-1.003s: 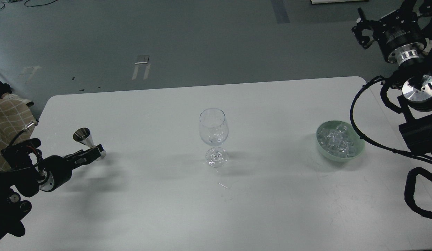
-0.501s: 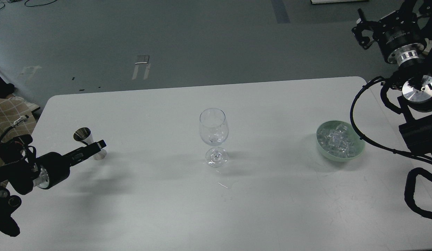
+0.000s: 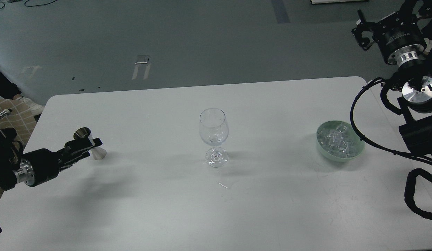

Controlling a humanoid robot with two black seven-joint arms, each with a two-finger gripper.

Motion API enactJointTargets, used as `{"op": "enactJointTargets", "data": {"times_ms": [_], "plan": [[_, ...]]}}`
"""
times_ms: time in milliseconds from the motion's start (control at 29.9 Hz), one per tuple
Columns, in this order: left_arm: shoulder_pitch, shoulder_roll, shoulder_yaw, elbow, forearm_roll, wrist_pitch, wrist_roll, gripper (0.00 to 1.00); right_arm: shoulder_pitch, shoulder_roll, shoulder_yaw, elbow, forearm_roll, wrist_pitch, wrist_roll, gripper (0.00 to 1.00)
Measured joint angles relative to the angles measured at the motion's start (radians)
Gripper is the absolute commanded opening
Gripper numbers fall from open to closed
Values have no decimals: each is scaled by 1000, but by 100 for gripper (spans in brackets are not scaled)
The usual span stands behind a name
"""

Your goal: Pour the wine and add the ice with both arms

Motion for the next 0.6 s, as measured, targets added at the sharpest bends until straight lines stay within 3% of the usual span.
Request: {"op": "enactJointTargets", "data": {"times_ms": [301,602], "plan": [[21,114,-1,23,-476,-3,1,92,-1,0,0,1,0,0,-1,100],[71,132,5,55,-649,-3,2,94,-1,-10,0,6,0,0,-3,100]]}}
